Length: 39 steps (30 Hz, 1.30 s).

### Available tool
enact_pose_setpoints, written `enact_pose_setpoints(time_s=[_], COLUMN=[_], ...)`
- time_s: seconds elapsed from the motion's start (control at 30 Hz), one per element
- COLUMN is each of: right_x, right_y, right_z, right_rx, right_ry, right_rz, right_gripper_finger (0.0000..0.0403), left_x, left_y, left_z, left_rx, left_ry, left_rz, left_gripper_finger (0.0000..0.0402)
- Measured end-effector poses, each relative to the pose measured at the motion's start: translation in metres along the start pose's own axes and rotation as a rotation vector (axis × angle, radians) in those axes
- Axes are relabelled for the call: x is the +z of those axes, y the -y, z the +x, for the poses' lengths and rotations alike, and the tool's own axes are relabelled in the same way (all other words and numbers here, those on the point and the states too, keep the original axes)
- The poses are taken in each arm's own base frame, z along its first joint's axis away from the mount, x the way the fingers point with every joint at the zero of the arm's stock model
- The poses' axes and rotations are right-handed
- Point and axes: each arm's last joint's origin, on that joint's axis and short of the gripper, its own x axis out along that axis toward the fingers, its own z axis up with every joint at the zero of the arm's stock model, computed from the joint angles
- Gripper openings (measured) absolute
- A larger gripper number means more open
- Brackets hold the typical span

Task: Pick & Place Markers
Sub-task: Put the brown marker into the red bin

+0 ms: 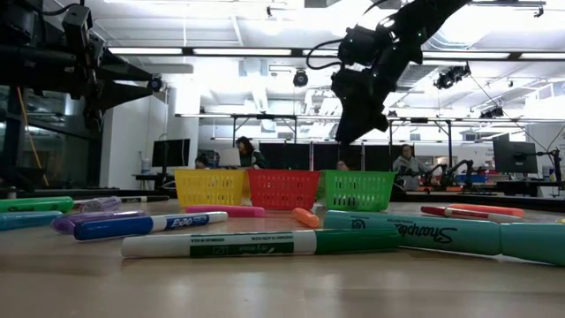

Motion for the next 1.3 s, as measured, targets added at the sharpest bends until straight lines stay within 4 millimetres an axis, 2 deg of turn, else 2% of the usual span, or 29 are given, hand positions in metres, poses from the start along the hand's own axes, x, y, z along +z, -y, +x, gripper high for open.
enact_pose_setpoints(time_s=[0.2, 0.5, 0.73, 1.0, 1.17, 1.3], right_x=[0.010, 0.032, 0.051, 0.069, 0.070, 0.061], right_y=[0.019, 0.052, 0.075, 0.090, 0.094, 0.096], right_z=[-0.012, -0.006, 0.012, 0.040, 0.052, 0.058], right_rx=[-0.110, -0.155, -0.121, -0.073, -0.062, -0.067], right_ry=[-0.024, -0.090, -0.225, -0.388, -0.409, -0.447], right_rz=[-0.098, -0.090, -0.029, -0.125, -0.156, -0.207], right_gripper_finger=[0.0123, 0.0123, 0.0123, 0.0123, 0.0123, 0.0123], left_x=[0.000, 0.000, 0.000, 0.000, 0.000, 0.000], left_y=[0.000, 0.000, 0.000, 0.000, 0.000, 0.000], left_z=[0.000, 0.000, 0.000, 0.000, 0.000, 0.000], left_rx=[0.001, 0.000, 0.000, 0.000, 0.000, 0.000], left_ry=[0.000, 0.000, 0.000, 0.000, 0.000, 0.000], left_rz=[0.000, 0.000, 0.000, 0.000, 0.000, 0.000], left_gripper_finger=[0.0127, 0.0127, 0.0127, 0.0127, 0.0127, 0.0127])
